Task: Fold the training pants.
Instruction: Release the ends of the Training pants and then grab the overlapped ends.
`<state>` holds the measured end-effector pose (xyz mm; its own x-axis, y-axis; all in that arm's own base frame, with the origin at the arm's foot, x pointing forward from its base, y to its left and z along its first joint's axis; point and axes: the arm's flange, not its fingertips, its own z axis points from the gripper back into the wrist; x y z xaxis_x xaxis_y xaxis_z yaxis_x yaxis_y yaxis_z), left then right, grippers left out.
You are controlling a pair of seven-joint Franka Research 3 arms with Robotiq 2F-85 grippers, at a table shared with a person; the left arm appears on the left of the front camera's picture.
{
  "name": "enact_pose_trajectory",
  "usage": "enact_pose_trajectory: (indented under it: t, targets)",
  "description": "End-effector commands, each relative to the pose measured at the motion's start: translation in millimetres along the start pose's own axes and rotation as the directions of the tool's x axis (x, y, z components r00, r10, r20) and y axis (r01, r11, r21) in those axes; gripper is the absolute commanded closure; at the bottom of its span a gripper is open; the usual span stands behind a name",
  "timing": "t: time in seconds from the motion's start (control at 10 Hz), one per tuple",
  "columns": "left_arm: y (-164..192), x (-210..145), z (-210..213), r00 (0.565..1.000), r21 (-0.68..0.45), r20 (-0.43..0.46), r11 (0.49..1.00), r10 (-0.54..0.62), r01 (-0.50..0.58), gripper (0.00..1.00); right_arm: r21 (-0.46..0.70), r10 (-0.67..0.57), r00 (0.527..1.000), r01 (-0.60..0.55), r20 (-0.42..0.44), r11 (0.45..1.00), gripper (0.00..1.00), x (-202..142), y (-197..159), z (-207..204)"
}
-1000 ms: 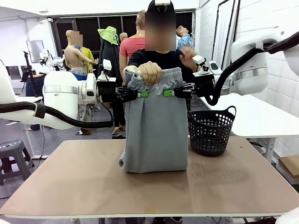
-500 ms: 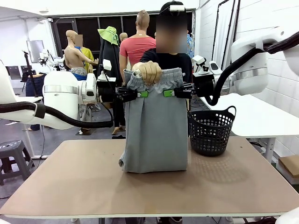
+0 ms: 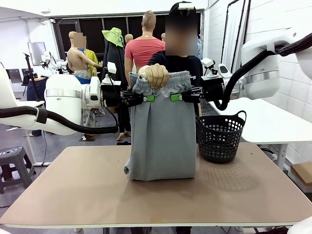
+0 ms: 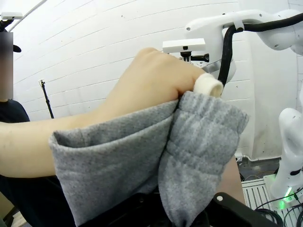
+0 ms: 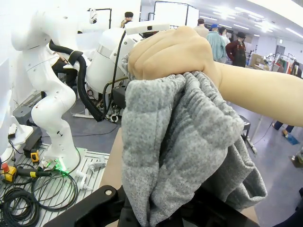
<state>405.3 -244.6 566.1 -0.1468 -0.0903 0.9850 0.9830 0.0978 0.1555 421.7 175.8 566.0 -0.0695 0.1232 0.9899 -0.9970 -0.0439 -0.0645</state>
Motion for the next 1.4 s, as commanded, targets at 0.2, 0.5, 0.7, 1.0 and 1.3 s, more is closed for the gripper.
enact_pose_trajectory:
  t: [0.2, 0.5, 0.7, 1.0, 1.3]
  targets:
    - [-0.8, 3.5, -0.2, 1.000, 0.010, 0.006, 1.000, -0.001, 0.001, 1.00, -0.009, -0.001, 1.000, 0.001, 0.010, 1.000, 1.00, 1.6, 3.2, -1.3]
    - [0.0, 0.0, 0.0, 1.000, 0.000, 0.000, 1.000, 0.000, 0.000, 1.00, 0.000, 0.000, 1.000, 0.000, 0.000, 1.000, 1.00, -0.1, 0.0, 0.0]
    - [-2.3, -2.5, 4.2, 1.000, 0.017, 0.007, 1.000, 0.013, -0.013, 0.68, -0.004, -0.031, 0.999, 0.031, 0.013, 1.000, 0.67, 1.3, -2.3, 2.9]
    - [-4.1, -4.0, 6.9, 1.000, 0.035, 0.010, 0.999, 0.017, -0.017, 0.09, -0.003, -0.044, 0.999, 0.044, 0.019, 0.999, 0.09, 1.5, -3.6, 3.1]
    - [-6.3, -3.1, 8.2, 1.000, 0.042, 0.014, 0.999, 0.022, -0.023, 0.00, 0.000, -0.045, 0.999, 0.045, 0.018, 0.999, 0.00, 1.4, -2.3, 2.7]
